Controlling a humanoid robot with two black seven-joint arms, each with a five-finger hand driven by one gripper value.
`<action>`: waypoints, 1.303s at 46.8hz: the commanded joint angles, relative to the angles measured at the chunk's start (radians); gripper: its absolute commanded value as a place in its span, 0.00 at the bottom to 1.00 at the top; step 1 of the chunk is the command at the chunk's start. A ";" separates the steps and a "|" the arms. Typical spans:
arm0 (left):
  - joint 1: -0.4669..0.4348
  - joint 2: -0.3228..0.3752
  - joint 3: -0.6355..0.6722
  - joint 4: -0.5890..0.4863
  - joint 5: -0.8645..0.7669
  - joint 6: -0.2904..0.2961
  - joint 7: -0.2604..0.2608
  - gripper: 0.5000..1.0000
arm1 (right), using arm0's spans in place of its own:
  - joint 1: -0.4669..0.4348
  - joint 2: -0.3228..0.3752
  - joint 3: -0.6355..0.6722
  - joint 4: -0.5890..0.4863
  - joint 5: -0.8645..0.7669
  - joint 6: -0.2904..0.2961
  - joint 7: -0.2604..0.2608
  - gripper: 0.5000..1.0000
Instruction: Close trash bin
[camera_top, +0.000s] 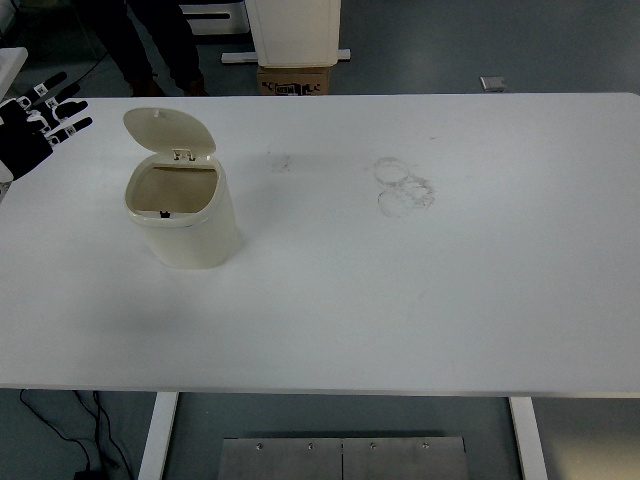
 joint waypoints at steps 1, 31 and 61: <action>-0.044 0.027 0.070 -0.030 0.000 0.002 0.000 1.00 | 0.000 0.000 0.000 0.000 0.000 0.000 0.000 0.98; -0.522 0.092 0.704 -0.240 0.005 0.000 0.000 1.00 | 0.000 0.000 0.000 0.000 0.000 0.000 0.000 0.98; -0.782 0.035 0.911 -0.314 0.104 -0.074 0.023 1.00 | 0.000 0.000 0.000 -0.001 0.000 0.000 0.000 0.98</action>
